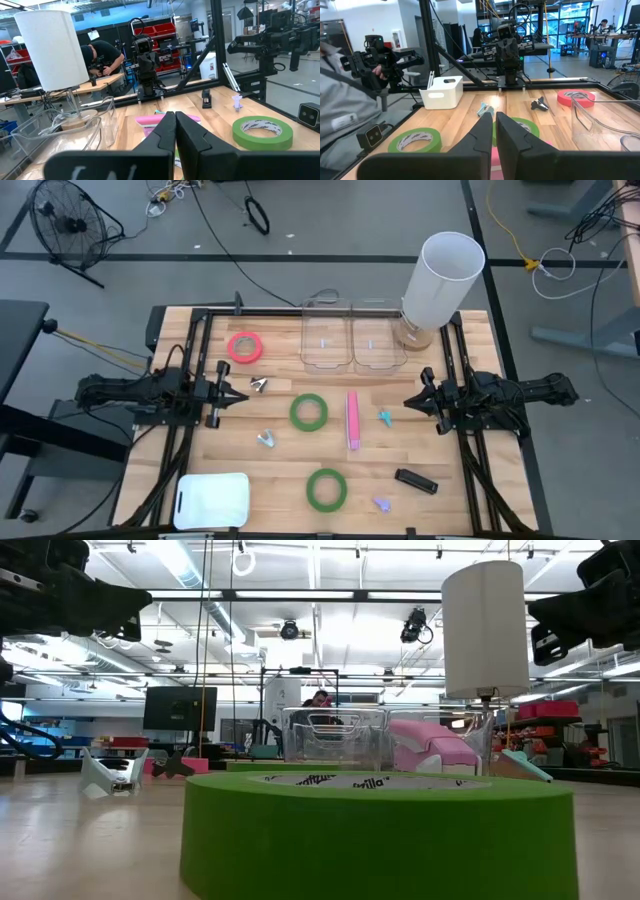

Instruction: Pick and place Stapler, Stapler remover, tape

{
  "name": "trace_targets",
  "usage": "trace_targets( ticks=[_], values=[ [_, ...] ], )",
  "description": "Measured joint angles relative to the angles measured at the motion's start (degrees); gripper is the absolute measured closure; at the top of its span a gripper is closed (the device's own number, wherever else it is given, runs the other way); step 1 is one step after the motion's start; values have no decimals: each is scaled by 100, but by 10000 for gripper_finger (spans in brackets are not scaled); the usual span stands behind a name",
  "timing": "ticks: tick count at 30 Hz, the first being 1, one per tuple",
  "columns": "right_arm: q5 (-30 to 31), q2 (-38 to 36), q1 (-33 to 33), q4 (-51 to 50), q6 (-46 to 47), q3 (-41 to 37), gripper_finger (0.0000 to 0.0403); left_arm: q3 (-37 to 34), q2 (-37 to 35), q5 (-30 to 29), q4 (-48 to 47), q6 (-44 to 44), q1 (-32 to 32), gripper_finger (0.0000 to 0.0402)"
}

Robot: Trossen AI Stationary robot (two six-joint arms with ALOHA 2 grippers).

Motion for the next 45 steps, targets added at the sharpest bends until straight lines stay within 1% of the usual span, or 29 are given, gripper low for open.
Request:
trace_targets(
  ticks=[38,41,45],
  values=[
    [4,0,-1,17,0,0,376,0,0,0,0,-2,0,385],
    [11,2,0,276,30,0,376,-1,0,1,0,-1,0,385],
    [94,2,1,915,120,0,376,0,0,1,0,-2,0,385]
  ],
)
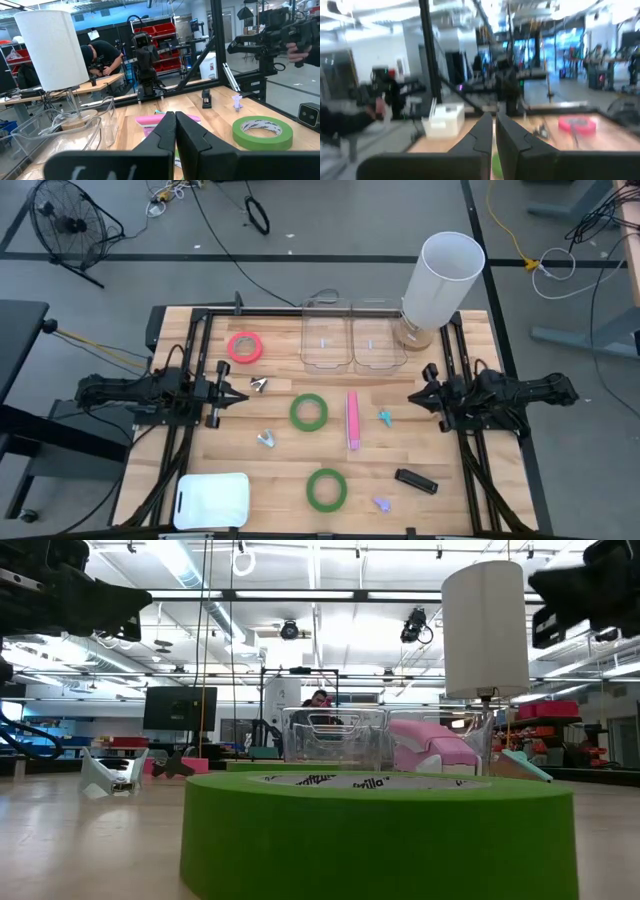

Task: Pick and place Stapler, Stapler remover, tape
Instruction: Put the right blue staple remover into the right transparent bin

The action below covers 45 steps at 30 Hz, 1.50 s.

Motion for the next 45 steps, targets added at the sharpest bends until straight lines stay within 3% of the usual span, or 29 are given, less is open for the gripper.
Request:
trace_targets(
  ticks=[3,10,15,21,29,38,45],
  values=[
    [287,0,0,385,-22,0,376,-1,0,-1,9,1,0,385],
    [1643,33,-7,1070,-468,0,376,-2,0,-1,15,0,4,385],
    [1694,507,-7,618,268,0,376,-1,0,-1,16,0,4,385],
    [1265,1727,54,239,1088,487,376,0,0,-1,25,4,4,385],
    [1712,3789,333,-2316,1565,2288,363,0,0,-3,35,2,4,385],
    [1641,5675,522,-4446,2202,3781,283,-2,0,-3,30,-1,4,385],
    [1237,6386,522,-4731,2512,3960,219,0,0,-3,26,-3,4,385]
  ],
)
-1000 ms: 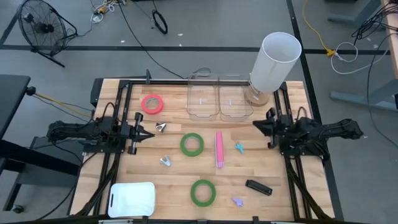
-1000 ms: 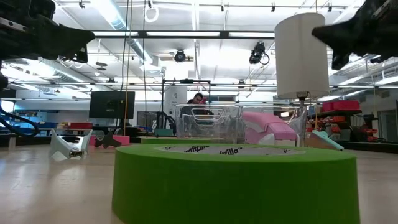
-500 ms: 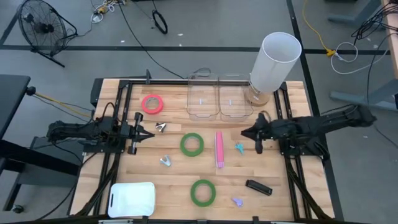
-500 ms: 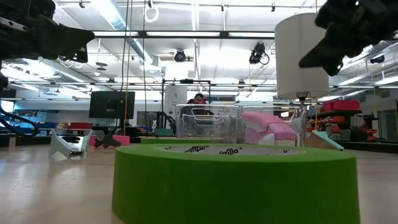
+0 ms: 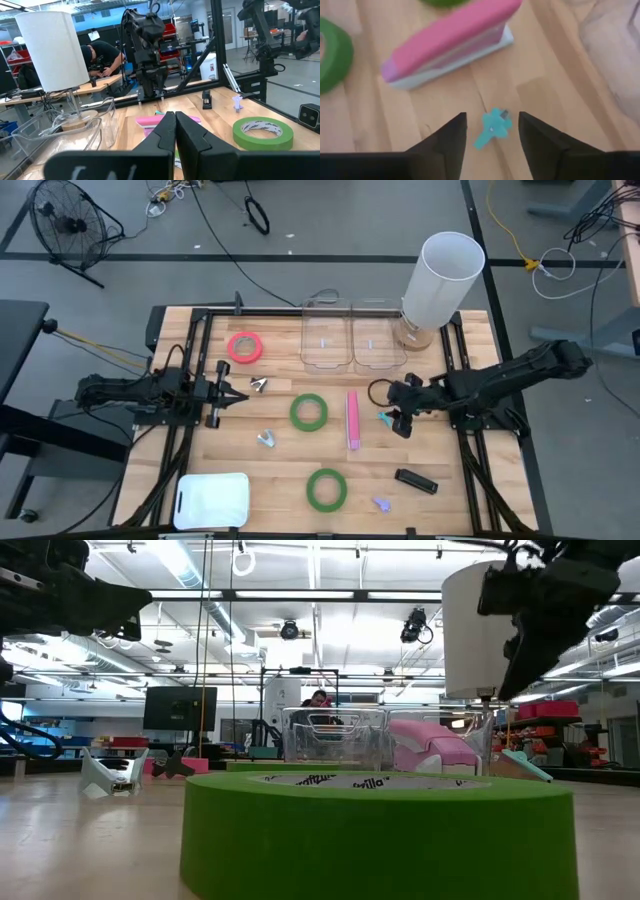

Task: Pick and place Stapler, Stapler remover, tape
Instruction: Put the right blue staple remover into the right transparent bin

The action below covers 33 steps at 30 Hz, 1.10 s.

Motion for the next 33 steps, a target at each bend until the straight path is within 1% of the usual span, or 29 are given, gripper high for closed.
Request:
trace_targets(
  ticks=[4,8,13,19,25,31,33],
  values=[
    [4,263,-32,-146,74,0,200,0,0,1,-4,-1,0,385],
    [20,425,-87,-152,78,0,190,0,0,1,-7,-2,-1,385],
    [67,582,-136,-187,284,-2,186,-2,0,1,-7,-3,-2,385],
    [65,732,-136,-158,546,-178,185,-1,0,1,-9,-4,-2,385],
    [2,768,-136,644,607,-530,185,0,0,1,-9,-4,-2,385],
    [5,768,-136,771,747,-773,185,-1,0,1,-9,-36,-1,385],
    [5,767,-136,963,822,-867,185,-2,0,1,-9,-39,-2,385]
  ],
)
